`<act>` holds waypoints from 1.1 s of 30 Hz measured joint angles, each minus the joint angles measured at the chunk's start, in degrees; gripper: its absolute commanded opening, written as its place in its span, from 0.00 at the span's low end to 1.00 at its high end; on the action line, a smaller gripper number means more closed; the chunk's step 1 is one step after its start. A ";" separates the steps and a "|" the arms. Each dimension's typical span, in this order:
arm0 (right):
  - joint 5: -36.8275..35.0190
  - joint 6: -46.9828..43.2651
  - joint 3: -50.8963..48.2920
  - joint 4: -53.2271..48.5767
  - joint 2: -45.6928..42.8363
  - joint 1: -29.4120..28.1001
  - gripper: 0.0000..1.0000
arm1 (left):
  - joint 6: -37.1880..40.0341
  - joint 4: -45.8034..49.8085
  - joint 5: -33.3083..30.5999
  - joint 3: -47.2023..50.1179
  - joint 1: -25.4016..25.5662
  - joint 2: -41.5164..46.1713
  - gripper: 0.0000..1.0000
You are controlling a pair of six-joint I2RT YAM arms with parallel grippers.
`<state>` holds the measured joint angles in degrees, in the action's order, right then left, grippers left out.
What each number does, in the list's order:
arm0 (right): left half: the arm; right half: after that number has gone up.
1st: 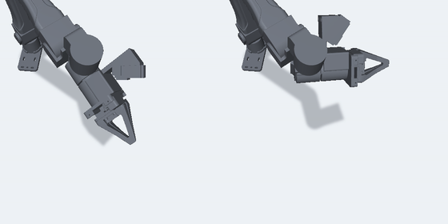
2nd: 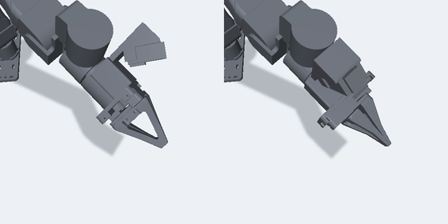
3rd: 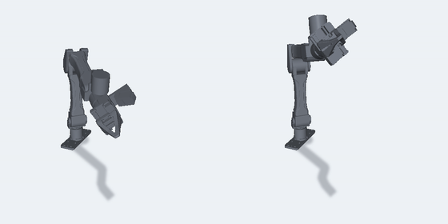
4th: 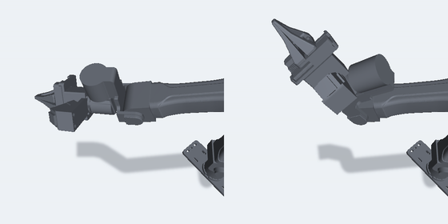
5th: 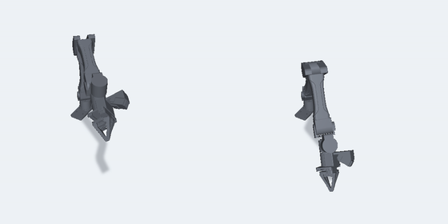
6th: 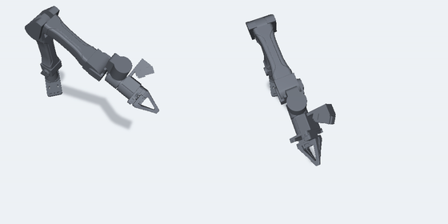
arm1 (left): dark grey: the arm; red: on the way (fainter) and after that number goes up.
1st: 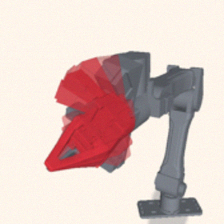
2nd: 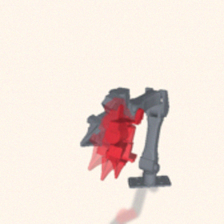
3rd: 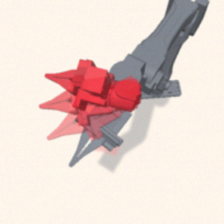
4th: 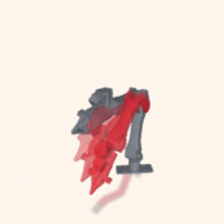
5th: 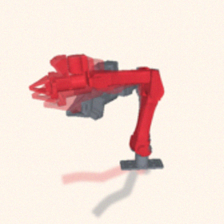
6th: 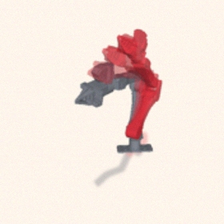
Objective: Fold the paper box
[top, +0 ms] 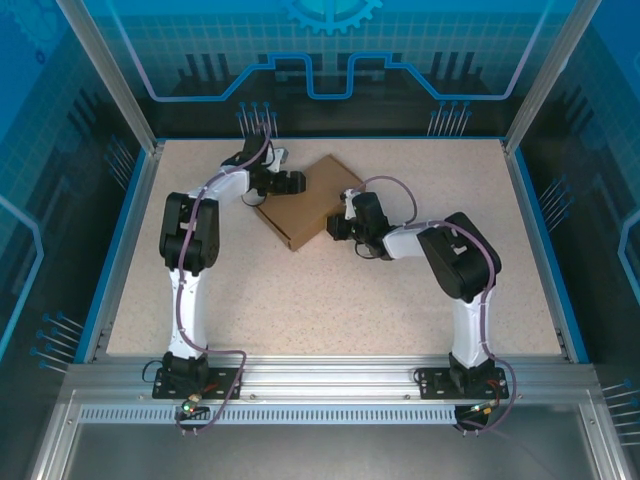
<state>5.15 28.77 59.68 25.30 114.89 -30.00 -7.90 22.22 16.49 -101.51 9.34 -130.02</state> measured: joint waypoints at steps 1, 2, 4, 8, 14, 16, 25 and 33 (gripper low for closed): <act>-0.50 -0.63 -0.20 -1.03 -0.87 -0.22 0.21 | -0.15 0.13 -0.31 -0.02 0.20 0.00 0.94; -1.07 -1.27 -0.48 -1.90 -1.77 -0.39 0.22 | -0.15 0.48 -0.70 -0.31 0.42 0.00 0.95; -2.23 -2.38 -1.20 -3.72 -3.63 -0.61 0.22 | -0.13 1.14 -1.73 -0.76 0.76 0.00 0.96; -5.18 -5.03 -3.08 -7.23 -8.02 -0.61 0.24 | 0.31 1.90 -3.52 -1.33 1.07 0.00 0.98; -10.51 -10.21 -5.73 -13.49 -16.72 -0.61 0.30 | 0.96 2.34 -6.93 -1.44 1.07 1.05 0.99; -12.76 -12.31 -6.62 -15.72 -20.79 -0.61 0.34 | 1.46 1.99 -8.81 -0.55 1.05 2.60 0.99; -25.73 -22.05 -7.63 -25.27 -38.36 -0.70 0.57 | 3.54 -4.68 -17.33 10.91 1.07 19.82 0.99; -33.35 -26.67 -9.16 -30.71 -48.96 4.44 0.99 | 3.08 -18.29 -26.40 38.18 1.07 44.09 0.99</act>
<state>-28.21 2.11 50.52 -5.41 65.93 -25.56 -4.82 3.92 -9.91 -63.33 10.41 -85.93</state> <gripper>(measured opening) 0.947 0.989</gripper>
